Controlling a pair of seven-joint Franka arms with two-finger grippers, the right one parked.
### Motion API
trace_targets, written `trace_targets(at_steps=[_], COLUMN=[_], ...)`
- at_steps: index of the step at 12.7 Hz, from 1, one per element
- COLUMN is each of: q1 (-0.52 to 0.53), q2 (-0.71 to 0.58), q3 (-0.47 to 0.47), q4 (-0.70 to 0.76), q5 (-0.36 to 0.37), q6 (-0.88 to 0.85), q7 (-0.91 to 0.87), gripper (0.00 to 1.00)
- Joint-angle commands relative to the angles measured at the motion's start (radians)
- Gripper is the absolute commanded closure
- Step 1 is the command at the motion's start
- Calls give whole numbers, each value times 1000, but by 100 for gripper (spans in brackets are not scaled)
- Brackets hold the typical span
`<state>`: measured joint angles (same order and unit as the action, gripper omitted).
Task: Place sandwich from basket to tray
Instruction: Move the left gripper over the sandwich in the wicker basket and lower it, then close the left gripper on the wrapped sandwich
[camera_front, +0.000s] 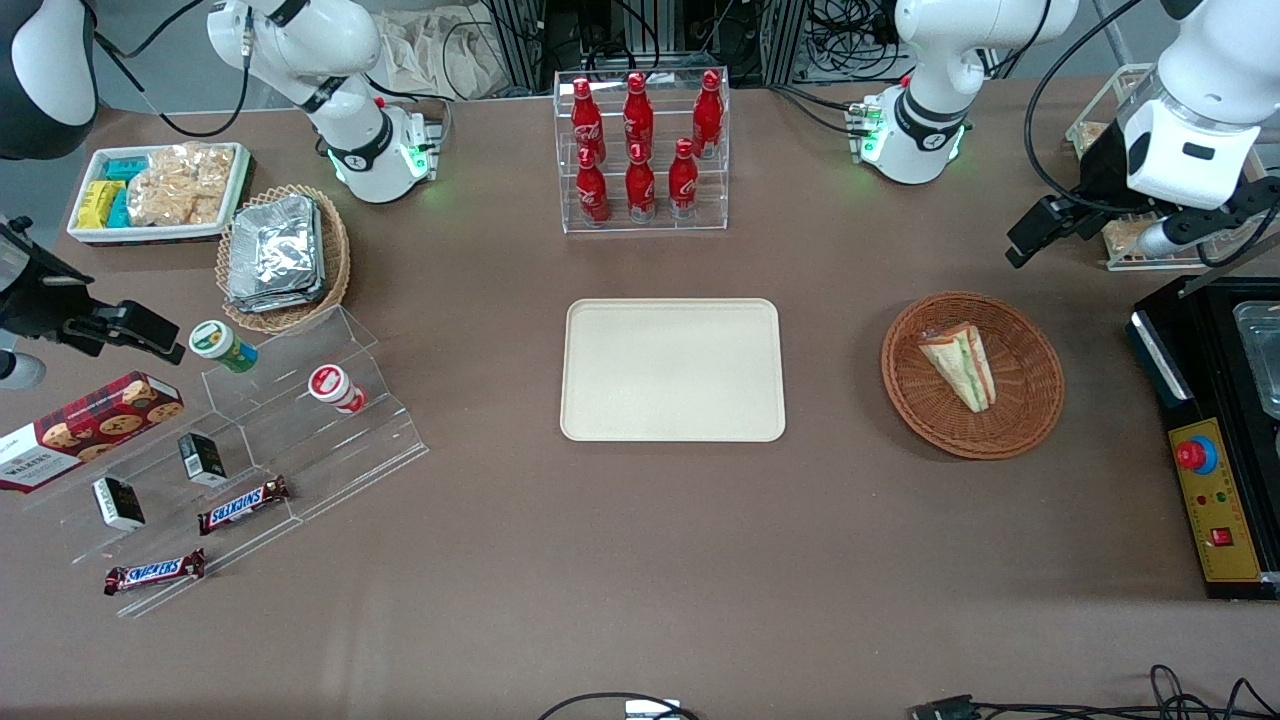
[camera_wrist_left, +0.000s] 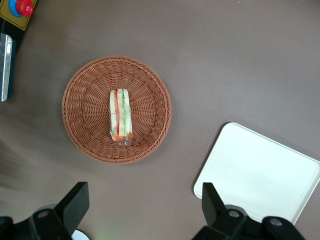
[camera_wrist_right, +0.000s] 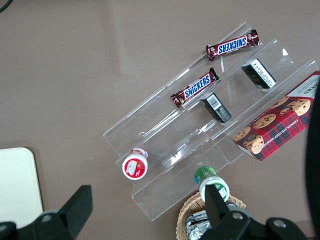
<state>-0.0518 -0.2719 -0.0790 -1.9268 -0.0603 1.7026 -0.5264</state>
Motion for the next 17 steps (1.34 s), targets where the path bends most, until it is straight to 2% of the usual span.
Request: trace_targets(at_steps=[1,4,6,10,17], q1=[-11,-2,7,10,10], q2=[-13,-6,22,60,281], q3=[4,8,31,108,142], q4=[0,-29,-99,-363,-589], q5=[-6,-1,19,22,20], q6=[-21,-27,29,338,810], q7=[5,3,-1,-1,-1], gripper=[0,0,0,0,0])
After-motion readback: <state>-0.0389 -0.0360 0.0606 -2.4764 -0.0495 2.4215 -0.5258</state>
